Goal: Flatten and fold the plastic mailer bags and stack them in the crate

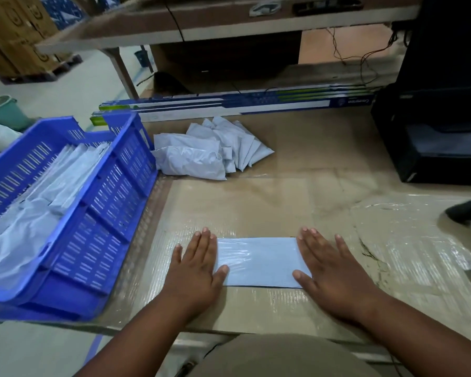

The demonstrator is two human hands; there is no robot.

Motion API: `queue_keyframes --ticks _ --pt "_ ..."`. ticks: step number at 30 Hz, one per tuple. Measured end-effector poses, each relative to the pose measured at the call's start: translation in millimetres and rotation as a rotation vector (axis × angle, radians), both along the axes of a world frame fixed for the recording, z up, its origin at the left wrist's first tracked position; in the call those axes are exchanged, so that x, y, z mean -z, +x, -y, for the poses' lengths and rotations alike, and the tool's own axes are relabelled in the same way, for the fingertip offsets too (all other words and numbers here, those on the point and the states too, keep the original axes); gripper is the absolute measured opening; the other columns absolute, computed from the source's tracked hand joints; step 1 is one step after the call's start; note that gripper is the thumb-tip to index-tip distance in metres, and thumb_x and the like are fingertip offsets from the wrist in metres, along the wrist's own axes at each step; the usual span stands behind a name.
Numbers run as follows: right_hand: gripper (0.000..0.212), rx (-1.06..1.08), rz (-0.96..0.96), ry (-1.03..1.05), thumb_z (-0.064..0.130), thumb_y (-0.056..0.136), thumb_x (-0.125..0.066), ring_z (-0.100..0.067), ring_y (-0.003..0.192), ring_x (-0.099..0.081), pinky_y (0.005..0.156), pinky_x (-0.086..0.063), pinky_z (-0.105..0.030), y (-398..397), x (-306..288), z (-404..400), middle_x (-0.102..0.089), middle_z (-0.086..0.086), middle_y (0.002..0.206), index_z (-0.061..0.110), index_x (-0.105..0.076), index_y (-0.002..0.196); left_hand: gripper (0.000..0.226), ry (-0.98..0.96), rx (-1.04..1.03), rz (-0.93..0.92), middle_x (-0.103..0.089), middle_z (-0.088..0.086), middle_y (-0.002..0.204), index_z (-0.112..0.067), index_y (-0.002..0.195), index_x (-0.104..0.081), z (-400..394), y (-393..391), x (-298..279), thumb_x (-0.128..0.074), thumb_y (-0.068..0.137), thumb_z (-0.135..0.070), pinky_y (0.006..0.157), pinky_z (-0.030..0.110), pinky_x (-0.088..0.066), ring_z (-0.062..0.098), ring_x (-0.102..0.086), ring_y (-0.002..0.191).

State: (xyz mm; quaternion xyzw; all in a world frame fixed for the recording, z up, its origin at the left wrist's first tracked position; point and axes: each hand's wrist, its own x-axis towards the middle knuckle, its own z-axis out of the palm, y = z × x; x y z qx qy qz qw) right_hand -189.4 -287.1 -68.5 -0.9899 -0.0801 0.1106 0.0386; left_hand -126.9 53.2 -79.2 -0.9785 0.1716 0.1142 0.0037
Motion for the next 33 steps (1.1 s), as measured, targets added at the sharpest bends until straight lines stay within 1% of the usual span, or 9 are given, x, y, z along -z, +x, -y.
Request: queue_keyframes --ticks 3,6,8,14,17,22,27,30,33 --pt "0.085 0.061 0.029 0.050 0.069 0.100 0.008 -0.012 0.159 0.022 0.130 0.009 -0.047 5 -11 0 0.021 0.001 0.174 0.018 0.010 0.168 0.085 -0.030 0.016 0.041 0.028 0.003 0.173 -0.018 0.168 0.013 6 -2 -8 -0.007 0.100 -0.064 0.130 0.059 0.006 0.022 0.025 0.161" --pt "0.076 -0.060 0.193 0.154 0.057 0.106 -0.015 -0.019 0.163 -0.001 0.132 -0.007 -0.044 22 -26 -34 -0.003 -0.005 0.176 0.014 -0.015 0.169 0.076 -0.213 0.262 0.160 -0.002 0.014 0.177 -0.007 0.169 -0.013 40 -5 -11 -0.031 0.103 -0.039 0.130 0.060 -0.013 0.030 0.002 0.164" --pt "0.078 -0.161 0.152 0.237 0.056 0.103 -0.015 -0.019 0.163 -0.005 0.132 -0.009 -0.043 29 -24 -61 -0.007 -0.005 0.176 0.013 -0.019 0.168 0.069 -0.329 0.346 0.169 -0.016 0.015 0.175 -0.003 0.166 -0.025 63 -6 -4 -0.035 0.103 -0.031 0.130 0.058 -0.020 0.029 -0.010 0.164" --pt "0.075 -0.195 0.116 0.095 0.061 0.109 -0.017 -0.022 0.163 -0.008 0.128 -0.007 -0.048 21 20 -56 -0.007 -0.005 0.177 0.017 -0.013 0.169 0.077 -0.184 0.243 0.168 -0.006 0.007 0.178 -0.011 0.169 -0.018 32 -1 19 -0.023 0.110 -0.059 0.130 0.051 -0.011 0.021 -0.004 0.165" --pt "0.077 -0.193 0.118 0.073 0.065 0.107 -0.014 -0.021 0.163 0.008 0.128 0.001 -0.047 19 21 -35 0.010 -0.001 0.177 0.022 0.001 0.169 0.086 -0.102 0.140 0.107 0.013 -0.002 0.177 -0.021 0.171 0.000 6 1 13 -0.013 0.103 -0.073 0.132 0.045 0.005 0.012 0.015 0.163" --pt "0.081 -0.114 0.099 0.094 0.071 0.103 0.000 -0.010 0.159 0.023 0.128 0.008 -0.043 13 16 -3 0.023 0.006 0.173 0.024 0.012 0.167 0.097 -0.026 0.033 0.026 0.024 -0.003 0.175 -0.023 0.169 0.013 3 0 -9 -0.002 0.095 -0.084 0.132 0.048 0.007 0.012 0.023 0.160" --pt "0.087 -0.059 0.086 0.205 0.076 0.095 0.008 -0.005 0.157 0.024 0.130 0.010 -0.039 17 9 2 0.023 0.010 0.172 0.029 0.011 0.168 0.103 -0.222 0.152 0.063 -0.007 -0.003 0.178 -0.029 0.169 0.008 44 24 -37 -0.040 0.094 -0.080 0.131 0.049 -0.017 0.019 -0.009 0.163" --pt "0.072 -0.047 0.082 0.276 0.066 0.105 -0.023 -0.004 0.160 0.003 0.131 0.007 -0.037 21 -10 2 -0.002 0.013 0.176 0.034 -0.006 0.168 0.104 -0.152 0.273 -0.017 -0.039 -0.004 0.164 -0.034 0.169 -0.004 79 41 -52 -0.063 0.090 -0.067 0.120 0.050 -0.033 0.024 -0.034 0.150" --pt "0.067 -0.049 0.105 0.372 0.059 0.106 -0.042 -0.004 0.156 -0.019 0.131 -0.002 -0.037 25 -27 3 -0.027 0.016 0.169 0.039 -0.019 0.165 0.104 -0.078 0.232 -0.084 -0.044 -0.002 0.154 -0.037 0.165 -0.017 98 52 -60 -0.076 0.083 -0.060 0.113 0.053 -0.039 0.028 -0.037 0.142"
